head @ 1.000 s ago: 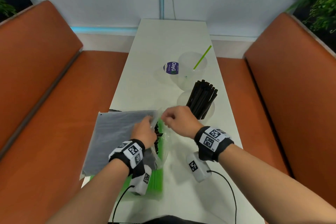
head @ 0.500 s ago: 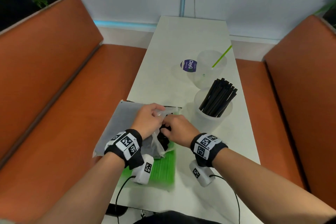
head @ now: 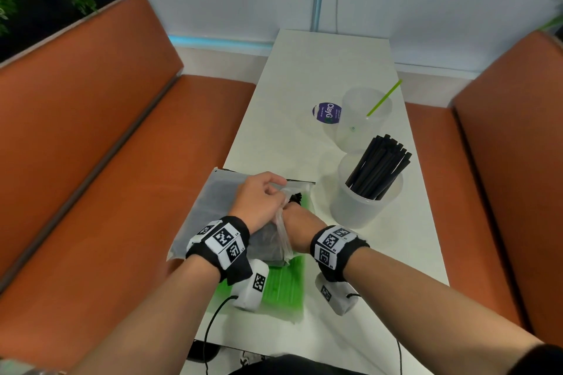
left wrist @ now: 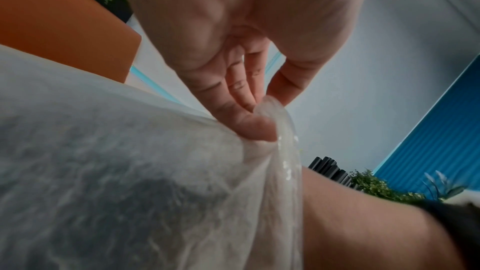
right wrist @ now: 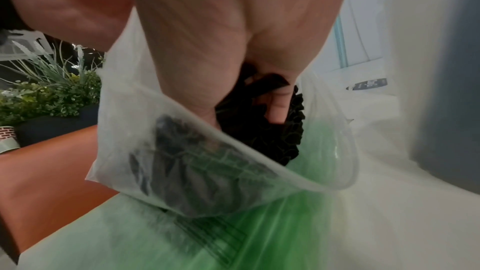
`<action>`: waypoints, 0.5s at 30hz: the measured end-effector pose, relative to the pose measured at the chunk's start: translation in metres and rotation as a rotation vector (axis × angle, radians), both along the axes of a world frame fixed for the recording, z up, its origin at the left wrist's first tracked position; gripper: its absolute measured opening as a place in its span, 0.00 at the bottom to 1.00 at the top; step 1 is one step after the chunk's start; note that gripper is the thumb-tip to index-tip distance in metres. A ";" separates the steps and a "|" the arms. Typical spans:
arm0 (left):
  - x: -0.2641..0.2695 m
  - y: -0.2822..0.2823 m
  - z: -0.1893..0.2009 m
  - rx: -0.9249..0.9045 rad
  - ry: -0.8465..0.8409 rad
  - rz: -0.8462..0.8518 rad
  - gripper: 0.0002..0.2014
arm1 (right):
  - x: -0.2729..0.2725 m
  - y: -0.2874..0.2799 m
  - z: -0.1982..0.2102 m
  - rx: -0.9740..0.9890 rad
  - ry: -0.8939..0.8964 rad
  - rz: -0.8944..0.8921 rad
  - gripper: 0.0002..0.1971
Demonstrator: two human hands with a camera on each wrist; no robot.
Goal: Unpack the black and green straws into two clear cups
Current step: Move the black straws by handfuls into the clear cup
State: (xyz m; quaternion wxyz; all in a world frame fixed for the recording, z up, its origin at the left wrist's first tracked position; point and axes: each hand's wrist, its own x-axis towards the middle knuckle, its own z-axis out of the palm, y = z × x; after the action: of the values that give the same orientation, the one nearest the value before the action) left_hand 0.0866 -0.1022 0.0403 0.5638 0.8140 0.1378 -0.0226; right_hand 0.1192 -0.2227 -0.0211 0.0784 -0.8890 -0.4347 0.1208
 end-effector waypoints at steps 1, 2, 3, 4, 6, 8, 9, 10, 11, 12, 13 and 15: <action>0.000 0.000 0.000 0.003 -0.001 0.001 0.14 | 0.000 0.000 0.001 0.018 0.019 -0.017 0.10; 0.000 0.001 0.000 0.003 0.000 0.003 0.14 | 0.000 0.000 0.002 0.034 0.038 -0.034 0.10; 0.001 0.001 -0.001 0.003 0.000 0.003 0.14 | 0.002 0.000 0.005 0.041 0.054 -0.050 0.10; 0.001 0.002 -0.001 0.004 0.001 0.002 0.13 | 0.003 -0.001 0.008 0.030 0.065 -0.067 0.09; 0.003 0.002 -0.001 0.013 0.003 -0.003 0.13 | 0.006 -0.004 0.012 -0.009 0.080 -0.109 0.09; 0.003 0.001 -0.002 0.020 0.002 -0.010 0.13 | 0.007 -0.005 0.014 -0.037 0.084 -0.133 0.09; 0.003 0.001 -0.003 0.024 0.001 -0.012 0.13 | 0.007 -0.006 0.015 -0.042 0.086 -0.138 0.10; 0.002 0.000 -0.004 0.027 -0.001 -0.014 0.13 | 0.006 -0.007 0.016 -0.044 0.090 -0.142 0.11; 0.003 0.000 -0.004 0.031 -0.002 -0.015 0.13 | 0.006 -0.007 0.017 -0.045 0.093 -0.145 0.11; 0.003 0.000 -0.004 0.038 -0.003 -0.017 0.13 | 0.006 -0.007 0.018 -0.053 0.096 -0.144 0.11; 0.003 0.000 -0.004 0.045 -0.003 -0.020 0.13 | 0.007 -0.007 0.020 -0.069 0.099 -0.138 0.11; 0.004 -0.001 -0.003 0.054 -0.001 -0.028 0.13 | 0.008 -0.006 0.022 -0.121 0.109 -0.120 0.09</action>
State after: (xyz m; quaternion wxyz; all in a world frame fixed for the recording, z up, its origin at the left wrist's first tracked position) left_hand 0.0902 -0.1029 0.0368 0.5413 0.8309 0.1266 -0.0267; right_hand 0.1277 -0.2292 0.0006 0.0552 -0.9086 -0.3678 0.1900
